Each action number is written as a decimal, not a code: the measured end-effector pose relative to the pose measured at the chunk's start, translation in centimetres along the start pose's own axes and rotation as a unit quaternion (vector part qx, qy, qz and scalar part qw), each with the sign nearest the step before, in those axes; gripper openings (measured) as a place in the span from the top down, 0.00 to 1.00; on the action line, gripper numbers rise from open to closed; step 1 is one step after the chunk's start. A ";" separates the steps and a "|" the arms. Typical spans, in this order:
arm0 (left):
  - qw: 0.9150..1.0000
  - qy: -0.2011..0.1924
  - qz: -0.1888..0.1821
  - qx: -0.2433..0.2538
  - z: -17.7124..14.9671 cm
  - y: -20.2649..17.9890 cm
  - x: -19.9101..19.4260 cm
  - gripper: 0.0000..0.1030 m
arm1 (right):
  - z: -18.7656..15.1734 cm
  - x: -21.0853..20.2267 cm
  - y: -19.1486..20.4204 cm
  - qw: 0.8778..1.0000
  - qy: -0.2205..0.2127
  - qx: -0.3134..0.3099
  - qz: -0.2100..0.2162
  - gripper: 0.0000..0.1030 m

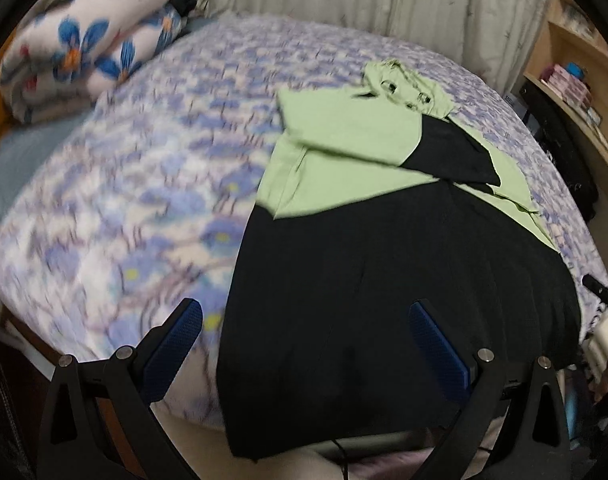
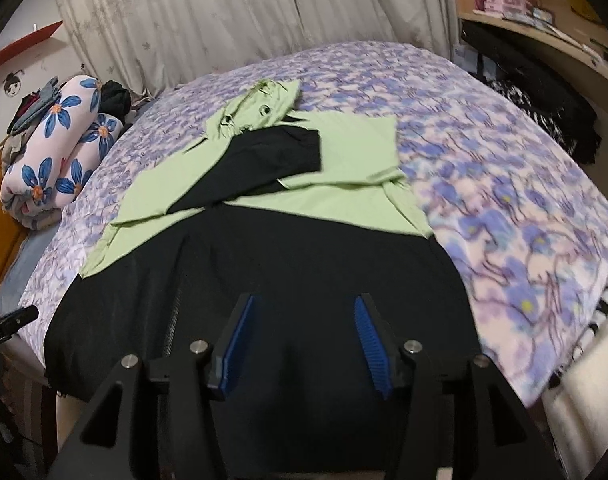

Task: Fold large clothes

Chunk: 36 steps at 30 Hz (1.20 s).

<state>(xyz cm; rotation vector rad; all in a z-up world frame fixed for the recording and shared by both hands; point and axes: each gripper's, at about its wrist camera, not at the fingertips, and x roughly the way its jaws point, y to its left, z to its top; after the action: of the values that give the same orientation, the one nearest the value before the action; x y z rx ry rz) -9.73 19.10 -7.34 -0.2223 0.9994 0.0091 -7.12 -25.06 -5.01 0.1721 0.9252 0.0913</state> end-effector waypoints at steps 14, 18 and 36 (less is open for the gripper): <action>0.997 0.050 -0.059 -0.008 -2.7 3.9 4.9 0.03 | -3.1 -0.1 -9.7 0.995 0.087 0.017 -0.042 0.50; 0.997 0.058 -0.040 0.025 -2.3 2.9 6.0 0.03 | -4.8 1.1 -11.6 0.992 0.113 0.055 -0.013 0.50; 0.990 0.077 -0.110 0.033 -1.9 3.9 6.9 0.56 | -6.0 2.5 -11.2 0.982 0.118 0.037 0.143 0.52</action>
<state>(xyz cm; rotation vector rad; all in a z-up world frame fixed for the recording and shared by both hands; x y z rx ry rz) -8.02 21.96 -14.76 -0.2740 1.1220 -0.2459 -10.32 -35.04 -12.59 0.3687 1.1371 0.3503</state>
